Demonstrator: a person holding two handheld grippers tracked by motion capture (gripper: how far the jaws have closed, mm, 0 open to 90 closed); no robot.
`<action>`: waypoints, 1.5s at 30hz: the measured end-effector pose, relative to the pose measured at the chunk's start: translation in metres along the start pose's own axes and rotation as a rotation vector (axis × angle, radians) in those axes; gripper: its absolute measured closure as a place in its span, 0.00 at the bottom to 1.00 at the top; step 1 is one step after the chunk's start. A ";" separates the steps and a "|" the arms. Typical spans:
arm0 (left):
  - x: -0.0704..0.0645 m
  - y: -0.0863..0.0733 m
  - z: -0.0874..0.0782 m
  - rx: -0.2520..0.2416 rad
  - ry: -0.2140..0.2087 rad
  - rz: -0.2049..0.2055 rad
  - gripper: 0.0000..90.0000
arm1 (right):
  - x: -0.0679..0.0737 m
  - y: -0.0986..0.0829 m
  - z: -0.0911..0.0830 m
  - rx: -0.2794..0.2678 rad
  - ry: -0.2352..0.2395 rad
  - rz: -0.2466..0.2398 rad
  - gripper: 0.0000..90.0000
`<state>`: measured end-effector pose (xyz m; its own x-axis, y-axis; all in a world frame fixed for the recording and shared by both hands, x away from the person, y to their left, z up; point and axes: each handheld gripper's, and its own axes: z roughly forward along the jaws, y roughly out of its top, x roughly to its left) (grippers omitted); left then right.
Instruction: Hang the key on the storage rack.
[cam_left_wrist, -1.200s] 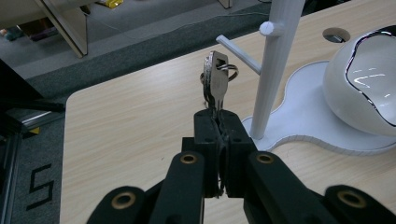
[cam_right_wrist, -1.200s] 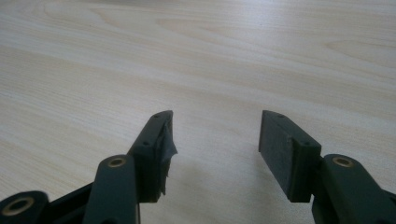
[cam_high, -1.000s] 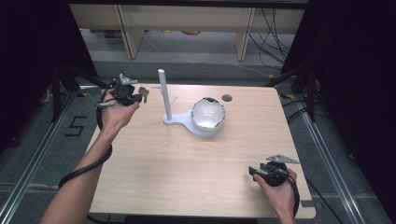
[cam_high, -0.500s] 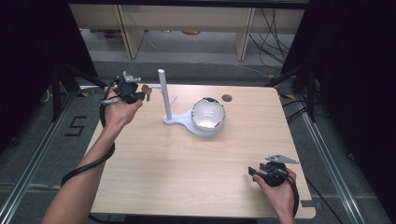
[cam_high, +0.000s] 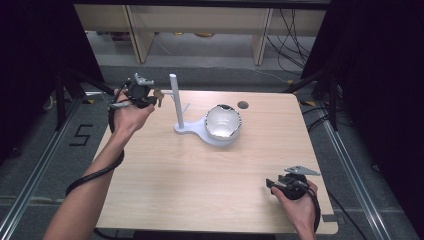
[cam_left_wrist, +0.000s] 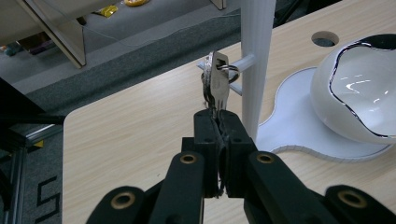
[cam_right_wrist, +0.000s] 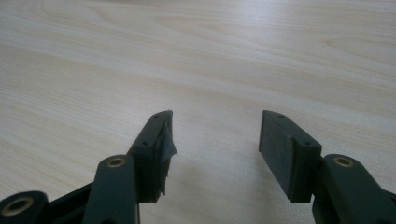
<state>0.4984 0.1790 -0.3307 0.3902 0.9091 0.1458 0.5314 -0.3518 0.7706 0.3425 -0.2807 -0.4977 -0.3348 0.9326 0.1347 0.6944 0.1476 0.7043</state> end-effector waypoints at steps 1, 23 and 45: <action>0.000 0.001 0.000 0.004 -0.001 0.001 0.96 | 0.000 0.000 0.000 0.001 0.005 0.002 0.51; 0.004 0.021 0.001 0.107 -0.003 0.066 0.96 | 0.004 -0.001 0.001 0.010 -0.004 0.066 0.50; 0.006 0.036 0.003 0.166 -0.004 0.102 0.93 | 0.003 -0.001 -0.001 0.016 0.003 0.059 0.49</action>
<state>0.5220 0.1711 -0.3042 0.4510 0.8662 0.2153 0.6055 -0.4742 0.6392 0.3404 -0.2782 -0.4976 -0.2948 0.9390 0.1772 0.7231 0.0980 0.6838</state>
